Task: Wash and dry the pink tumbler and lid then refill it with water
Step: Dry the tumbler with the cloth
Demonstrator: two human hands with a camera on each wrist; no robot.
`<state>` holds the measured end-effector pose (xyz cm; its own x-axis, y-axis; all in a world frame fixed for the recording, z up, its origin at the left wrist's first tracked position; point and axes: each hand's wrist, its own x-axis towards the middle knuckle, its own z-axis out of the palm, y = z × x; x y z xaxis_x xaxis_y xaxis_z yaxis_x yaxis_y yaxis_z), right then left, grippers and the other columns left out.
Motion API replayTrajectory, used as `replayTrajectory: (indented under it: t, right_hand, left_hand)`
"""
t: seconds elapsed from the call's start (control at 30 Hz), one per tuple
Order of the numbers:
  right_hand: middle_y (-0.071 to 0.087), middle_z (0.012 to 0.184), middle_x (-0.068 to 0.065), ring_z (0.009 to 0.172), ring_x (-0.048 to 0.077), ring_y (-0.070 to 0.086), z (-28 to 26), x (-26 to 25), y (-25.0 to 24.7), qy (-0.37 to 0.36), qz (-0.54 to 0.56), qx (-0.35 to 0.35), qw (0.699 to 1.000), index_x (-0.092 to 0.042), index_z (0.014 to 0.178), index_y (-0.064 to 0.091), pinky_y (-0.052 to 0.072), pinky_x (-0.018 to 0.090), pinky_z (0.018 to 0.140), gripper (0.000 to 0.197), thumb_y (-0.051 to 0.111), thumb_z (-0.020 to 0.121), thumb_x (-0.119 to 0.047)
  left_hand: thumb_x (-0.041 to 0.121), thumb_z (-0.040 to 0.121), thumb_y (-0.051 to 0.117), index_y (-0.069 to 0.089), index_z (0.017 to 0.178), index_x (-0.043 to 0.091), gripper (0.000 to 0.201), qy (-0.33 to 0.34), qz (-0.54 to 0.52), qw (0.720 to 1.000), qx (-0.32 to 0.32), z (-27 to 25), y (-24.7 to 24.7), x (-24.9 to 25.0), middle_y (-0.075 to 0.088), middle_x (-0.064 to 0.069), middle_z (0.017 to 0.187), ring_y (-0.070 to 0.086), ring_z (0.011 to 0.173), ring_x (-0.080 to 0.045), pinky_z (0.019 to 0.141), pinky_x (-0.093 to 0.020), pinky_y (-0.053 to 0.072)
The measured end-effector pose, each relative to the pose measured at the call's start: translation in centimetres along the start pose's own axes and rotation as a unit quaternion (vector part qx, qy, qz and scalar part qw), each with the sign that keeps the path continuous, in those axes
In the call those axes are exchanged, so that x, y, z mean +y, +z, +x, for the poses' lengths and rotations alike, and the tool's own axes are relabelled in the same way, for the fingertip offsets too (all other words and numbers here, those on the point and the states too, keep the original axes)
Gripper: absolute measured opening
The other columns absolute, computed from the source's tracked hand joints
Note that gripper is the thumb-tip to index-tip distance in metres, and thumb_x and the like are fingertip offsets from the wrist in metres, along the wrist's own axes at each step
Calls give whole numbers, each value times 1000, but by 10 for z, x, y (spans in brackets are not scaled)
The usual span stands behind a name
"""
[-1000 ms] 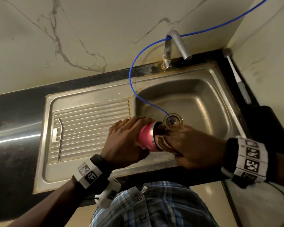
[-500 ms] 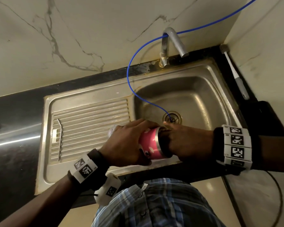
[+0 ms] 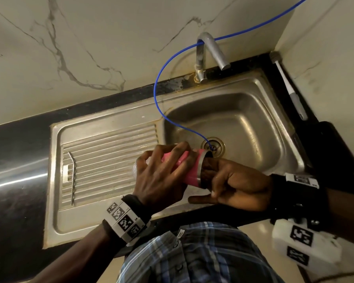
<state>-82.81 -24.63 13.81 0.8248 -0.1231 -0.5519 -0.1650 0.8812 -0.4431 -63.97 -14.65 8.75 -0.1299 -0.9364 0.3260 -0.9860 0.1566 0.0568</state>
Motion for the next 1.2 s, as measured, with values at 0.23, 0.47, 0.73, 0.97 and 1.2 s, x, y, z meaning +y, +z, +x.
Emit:
replayTrajectory:
  t: [0.23,0.47,0.73,0.97,1.2]
  right_hand:
    - [66,133,19,119,27,65,9,15,1,-24,-191,48,980,-2,135,57,53,30,98,69,46,74,28]
    - [66,118,19,111,35,59,18,1,-25,24,-886,-106,450,1,121,66,45,42,102,33,57,99,-22]
    - [68,126,9,125,29,61,47,16,-47,-226,-932,-10,283,-15,125,66,46,59,108,38,56,94,-34]
    - [65,123,23,108,32,63,20,-18,-2,41,-677,-25,734,0,129,60,50,16,82,31,49,103,-11]
    - [56,147,13,141,30,49,16,9,-13,-4,-79,-9,997,-14,143,54,45,63,102,68,45,85,20]
  left_hand:
    - [37,76,79,53,144,28,73,9,-13,999,-30,-7,-9,-11,57,2,147,58,118,-34,86,-51,46]
    - [58,60,72,46,139,41,85,-23,-176,960,-217,5,-23,0,57,18,128,62,108,-21,76,-41,50]
    - [50,62,72,49,139,41,81,-5,-110,975,-195,12,-25,-9,55,19,129,56,104,-20,73,-36,34]
    - [58,61,68,50,140,39,83,-6,-106,979,-175,9,-24,-4,56,18,135,60,110,-19,80,-38,45]
    - [40,73,63,53,141,35,69,49,-30,992,-111,8,-13,2,60,9,146,63,113,-31,99,-58,47]
